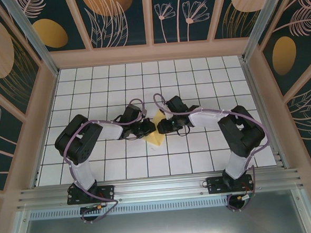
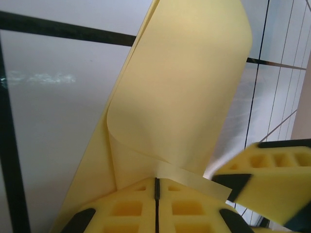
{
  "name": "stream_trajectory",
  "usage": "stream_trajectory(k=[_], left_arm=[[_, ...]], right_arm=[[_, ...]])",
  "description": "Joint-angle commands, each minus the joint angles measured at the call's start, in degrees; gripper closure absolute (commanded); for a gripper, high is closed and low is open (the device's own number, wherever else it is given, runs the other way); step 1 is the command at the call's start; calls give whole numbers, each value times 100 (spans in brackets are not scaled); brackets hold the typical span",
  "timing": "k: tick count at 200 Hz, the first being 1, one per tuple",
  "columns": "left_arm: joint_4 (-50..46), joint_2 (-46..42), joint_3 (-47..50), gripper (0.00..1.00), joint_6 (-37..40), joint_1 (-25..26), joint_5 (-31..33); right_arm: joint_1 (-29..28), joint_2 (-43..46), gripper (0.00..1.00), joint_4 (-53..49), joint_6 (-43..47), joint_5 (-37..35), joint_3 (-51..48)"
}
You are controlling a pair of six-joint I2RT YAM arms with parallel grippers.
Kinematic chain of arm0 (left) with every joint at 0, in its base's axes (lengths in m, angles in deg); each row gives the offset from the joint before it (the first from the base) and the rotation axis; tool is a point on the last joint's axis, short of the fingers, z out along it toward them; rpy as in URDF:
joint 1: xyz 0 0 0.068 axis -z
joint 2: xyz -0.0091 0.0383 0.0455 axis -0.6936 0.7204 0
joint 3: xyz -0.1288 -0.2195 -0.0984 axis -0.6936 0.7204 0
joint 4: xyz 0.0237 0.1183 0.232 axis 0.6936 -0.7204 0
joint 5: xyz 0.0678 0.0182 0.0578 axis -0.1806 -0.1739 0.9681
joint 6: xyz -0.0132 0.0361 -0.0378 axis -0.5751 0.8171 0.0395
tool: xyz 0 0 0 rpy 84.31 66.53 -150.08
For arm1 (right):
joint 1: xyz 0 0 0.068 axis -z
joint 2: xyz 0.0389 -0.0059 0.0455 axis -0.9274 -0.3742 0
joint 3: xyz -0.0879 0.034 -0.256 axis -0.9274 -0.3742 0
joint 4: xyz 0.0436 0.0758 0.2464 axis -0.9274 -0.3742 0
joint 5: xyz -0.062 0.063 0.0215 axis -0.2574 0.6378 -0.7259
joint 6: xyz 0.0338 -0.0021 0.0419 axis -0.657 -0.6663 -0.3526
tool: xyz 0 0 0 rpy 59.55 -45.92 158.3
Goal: Fold a paper plane with a square sheet of paper (pick it up from the middle)
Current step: Fold the triangle a second time at the center of the table.
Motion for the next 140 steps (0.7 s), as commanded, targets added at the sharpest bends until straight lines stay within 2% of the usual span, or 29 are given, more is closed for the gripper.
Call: stream_trajectory(k=[1, 14, 31, 47, 70, 140], left_arm=[[-256, 123, 130, 92, 160, -5, 215], [-249, 118, 123, 92, 161, -1, 205], [-252, 101, 117, 92, 161, -4, 205], [-246, 103, 89, 92, 169, -1, 185], [-254, 110, 84, 92, 177, -5, 197], [-285, 123, 105, 92, 203, -1, 179]], right_arm=[[-22, 680, 62, 85, -528, -154, -238], [-110, 864, 63, 189, -672, 17, -386], [-297, 928, 71, 459, -812, 474, -504], [-551, 760, 80, 625, -881, 673, -479], [-716, 313, 88, 725, -1001, 819, -389], [-579, -70, 90, 1045, -1141, 1070, -478]])
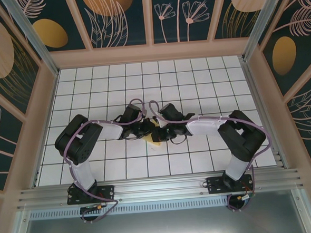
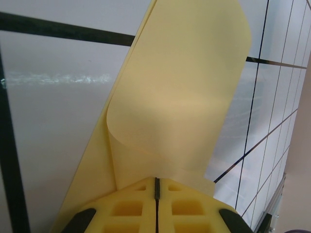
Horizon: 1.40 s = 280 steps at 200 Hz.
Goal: Fold a paper plane with a square sheet of paper (pick it up from the middle)
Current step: Fold the triangle a second time at the center of the table.
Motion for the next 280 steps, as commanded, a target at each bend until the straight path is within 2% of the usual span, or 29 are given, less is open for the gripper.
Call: stream_trajectory(k=[1, 62, 115, 158, 280], left_arm=[[-282, 121, 105, 92, 167, -5, 184], [-319, 141, 87, 93, 198, -5, 178], [-353, 137, 101, 93, 207, -5, 212], [-382, 141, 105, 93, 223, -9, 242], [-463, 134, 66, 94, 257, -7, 265]], right_arm=[[132, -123, 90, 313, -155, 257, -111], [262, -521, 89, 215, -74, 456, -198], [351, -460, 87, 138, 19, 435, -358], [288, -344, 84, 6, 102, 684, -260], [274, -363, 91, -197, 186, 892, -699]])
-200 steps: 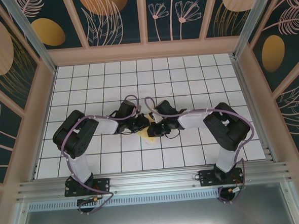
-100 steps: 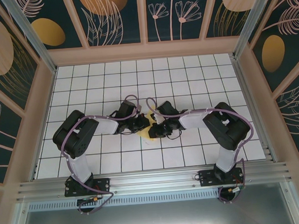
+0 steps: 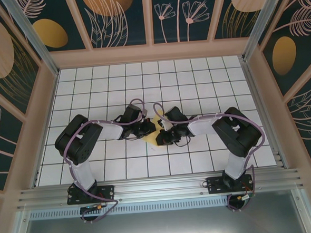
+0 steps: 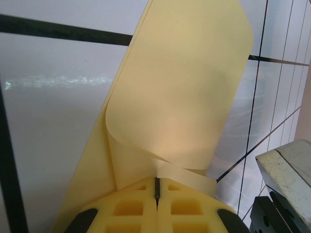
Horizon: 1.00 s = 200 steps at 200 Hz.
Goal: Fold a paper plane with a square sheet of paper (pick it up from the middle)
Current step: Fold the triangle a second time at the center of the table.
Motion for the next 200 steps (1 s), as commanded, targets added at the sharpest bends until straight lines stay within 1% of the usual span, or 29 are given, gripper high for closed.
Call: stream_trajectory(k=[1, 35, 70, 97, 111, 122, 144, 165, 183, 200], left_arm=[[-442, 135, 64, 94, 143, -4, 226], [-470, 118, 64, 94, 164, -3, 225], [-476, 128, 73, 94, 172, -9, 232], [-473, 128, 65, 94, 173, -9, 213], [-488, 106, 61, 94, 181, -5, 201], [-484, 101, 62, 94, 180, -5, 201], [-485, 84, 78, 94, 177, -8, 199], [-477, 66, 70, 94, 184, -1, 174], [-472, 62, 55, 94, 190, -6, 149], [-449, 49, 51, 94, 189, -8, 125]], right_arm=[[-55, 6, 91, -531, 193, 237, -219], [-52, 80, 92, -814, 274, 19, -224], [-60, 331, 93, -1053, 454, 48, -214], [-52, 485, 92, -1263, 525, -99, -165], [-52, 686, 92, -1235, 465, -159, -100], [-43, 899, 91, -1176, 337, -389, -13], [18, 1158, 91, -696, -84, -455, 63], [-83, 927, 90, -391, -265, -256, 240], [-230, 529, 90, -303, -278, -258, 487], [-246, 184, 90, -183, -422, -284, 609]])
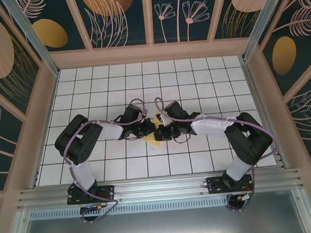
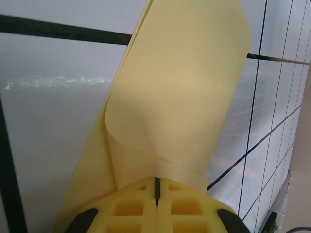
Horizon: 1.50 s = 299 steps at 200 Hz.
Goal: Fold a paper plane with a square sheet of paper (pick it up from the middle)
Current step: Fold the triangle a second time at the center of the table.
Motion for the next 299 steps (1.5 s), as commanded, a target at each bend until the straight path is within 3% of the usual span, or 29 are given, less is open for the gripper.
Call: stream_trajectory(k=[1, 50, 126, 232, 299], left_arm=[[-443, 49, 54, 94, 148, -4, 138], [-434, -39, 63, 91, 174, -1, 133], [270, -663, 247, 69, -96, -2, 23], [1500, -229, 542, 70, -875, -2, -311], [1254, 2, 620, 78, -965, -32, 520]], right_arm=[[-82, -442, 90, 278, -268, -22, 221], [97, -735, 90, 218, -178, -91, -67], [217, -845, 90, 370, -119, 145, -366], [215, -821, 92, 387, -93, 74, -459], [218, -814, 94, 245, -71, -12, -526]])
